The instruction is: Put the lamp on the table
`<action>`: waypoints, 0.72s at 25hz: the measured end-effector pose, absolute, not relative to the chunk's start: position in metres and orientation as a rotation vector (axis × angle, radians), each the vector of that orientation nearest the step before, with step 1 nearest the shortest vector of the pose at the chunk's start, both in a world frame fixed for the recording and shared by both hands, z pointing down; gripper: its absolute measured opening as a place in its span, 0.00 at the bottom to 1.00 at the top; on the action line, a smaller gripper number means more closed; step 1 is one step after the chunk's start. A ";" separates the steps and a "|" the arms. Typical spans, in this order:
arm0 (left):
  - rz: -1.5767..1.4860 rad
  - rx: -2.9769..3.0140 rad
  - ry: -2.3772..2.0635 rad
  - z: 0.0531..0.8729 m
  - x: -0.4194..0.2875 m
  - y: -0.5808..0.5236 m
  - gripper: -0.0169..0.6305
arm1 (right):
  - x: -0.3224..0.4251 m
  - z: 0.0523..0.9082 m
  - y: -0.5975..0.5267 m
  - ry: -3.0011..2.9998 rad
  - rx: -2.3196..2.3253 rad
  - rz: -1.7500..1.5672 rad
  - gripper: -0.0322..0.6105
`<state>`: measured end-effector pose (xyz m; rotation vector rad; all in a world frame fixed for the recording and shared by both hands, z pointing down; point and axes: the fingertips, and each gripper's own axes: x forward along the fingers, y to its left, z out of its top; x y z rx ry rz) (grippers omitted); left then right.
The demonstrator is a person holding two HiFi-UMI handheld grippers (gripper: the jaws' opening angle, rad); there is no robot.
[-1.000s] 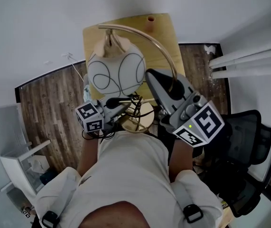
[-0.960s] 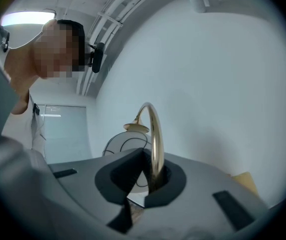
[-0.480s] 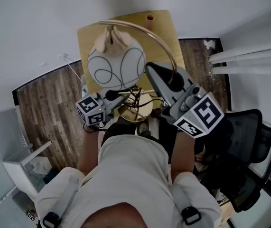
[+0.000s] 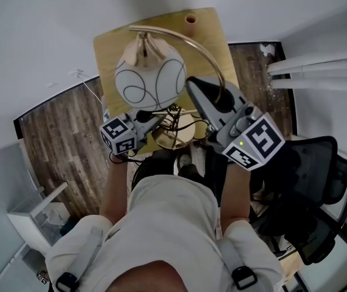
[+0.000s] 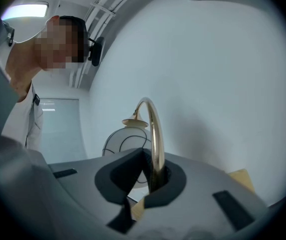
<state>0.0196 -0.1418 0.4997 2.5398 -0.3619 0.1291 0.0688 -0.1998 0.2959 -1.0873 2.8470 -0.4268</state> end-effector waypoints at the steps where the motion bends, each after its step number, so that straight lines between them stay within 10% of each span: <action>1: 0.130 2.539 -0.360 0.502 0.020 -0.144 0.02 | 0.069 0.298 -0.202 2.848 -1.089 -0.431 0.05; 18: 0.148 2.529 -0.327 0.543 0.026 -0.198 0.02 | 0.075 0.339 -0.255 2.849 -1.109 -0.472 0.05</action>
